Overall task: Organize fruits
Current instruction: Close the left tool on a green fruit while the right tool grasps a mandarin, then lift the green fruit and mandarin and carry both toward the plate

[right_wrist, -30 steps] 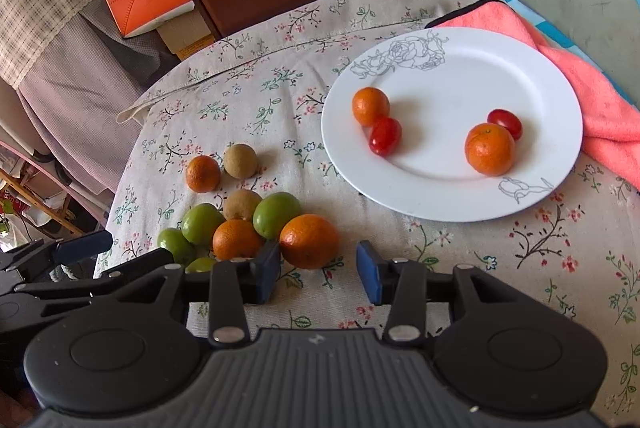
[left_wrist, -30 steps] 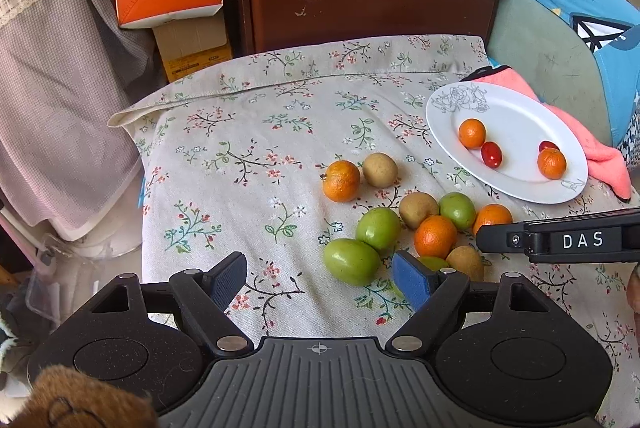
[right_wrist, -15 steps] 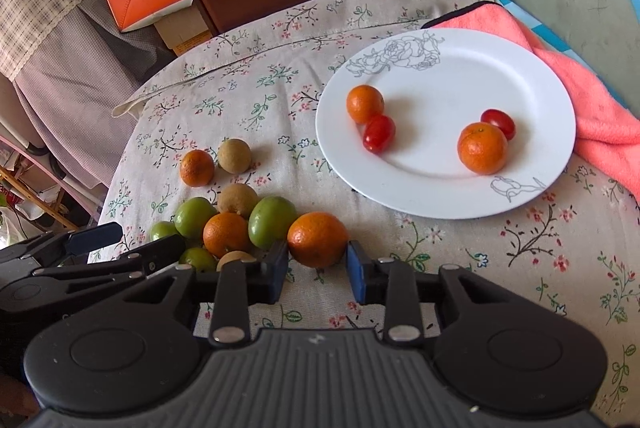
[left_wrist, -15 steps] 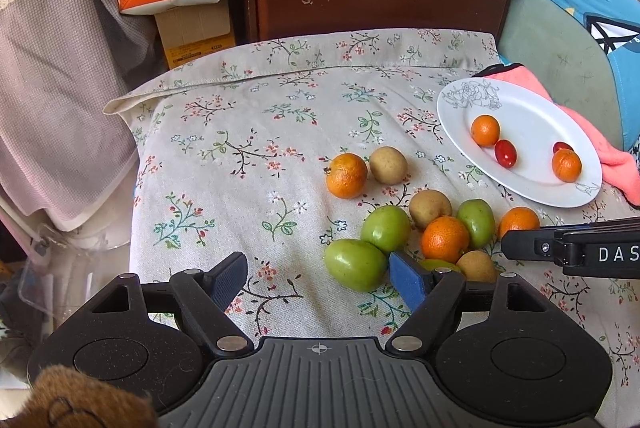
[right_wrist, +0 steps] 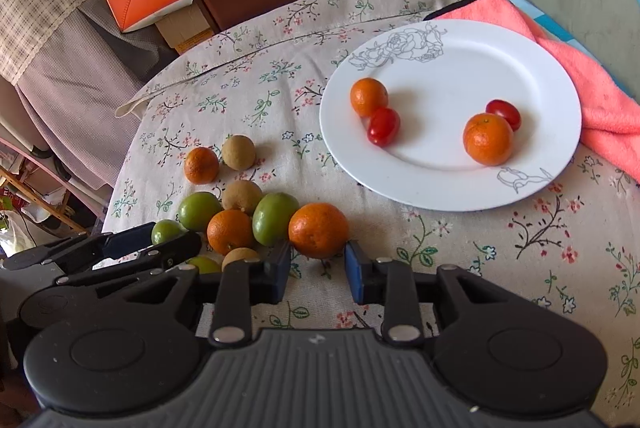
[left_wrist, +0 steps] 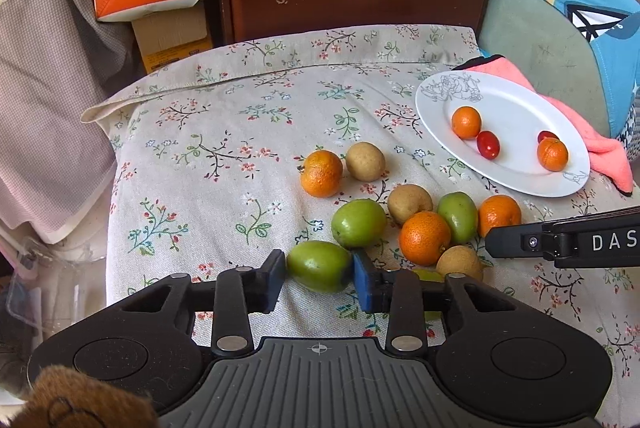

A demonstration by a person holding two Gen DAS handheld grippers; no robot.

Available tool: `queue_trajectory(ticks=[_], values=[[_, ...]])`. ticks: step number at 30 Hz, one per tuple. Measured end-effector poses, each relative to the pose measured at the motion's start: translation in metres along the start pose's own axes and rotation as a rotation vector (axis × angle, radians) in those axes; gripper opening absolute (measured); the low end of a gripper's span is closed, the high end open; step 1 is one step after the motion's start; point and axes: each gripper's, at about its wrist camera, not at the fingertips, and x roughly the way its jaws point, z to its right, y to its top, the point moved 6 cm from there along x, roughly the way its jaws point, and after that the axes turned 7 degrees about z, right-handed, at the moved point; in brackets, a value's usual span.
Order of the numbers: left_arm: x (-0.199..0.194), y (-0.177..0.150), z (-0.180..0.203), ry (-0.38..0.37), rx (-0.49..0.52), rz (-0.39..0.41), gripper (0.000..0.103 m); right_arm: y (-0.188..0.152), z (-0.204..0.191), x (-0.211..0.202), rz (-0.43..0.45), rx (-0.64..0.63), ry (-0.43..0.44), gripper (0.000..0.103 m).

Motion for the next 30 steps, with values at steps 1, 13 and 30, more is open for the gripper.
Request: queue_trajectory(ticks=[1,13,30], values=[[0.000,0.000,0.000,-0.006,-0.008,-0.002,0.032,0.000,0.000,0.000,0.000,0.001,0.002,0.025],[-0.011,0.004,0.000,-0.017,-0.030,0.022,0.032,0.001,0.004,0.000,-0.015,0.027,0.010,0.017],[-0.017,0.008,-0.001,-0.015,-0.049,0.043,0.032,0.005,-0.004,0.005,0.060,-0.086,-0.005,0.031]])
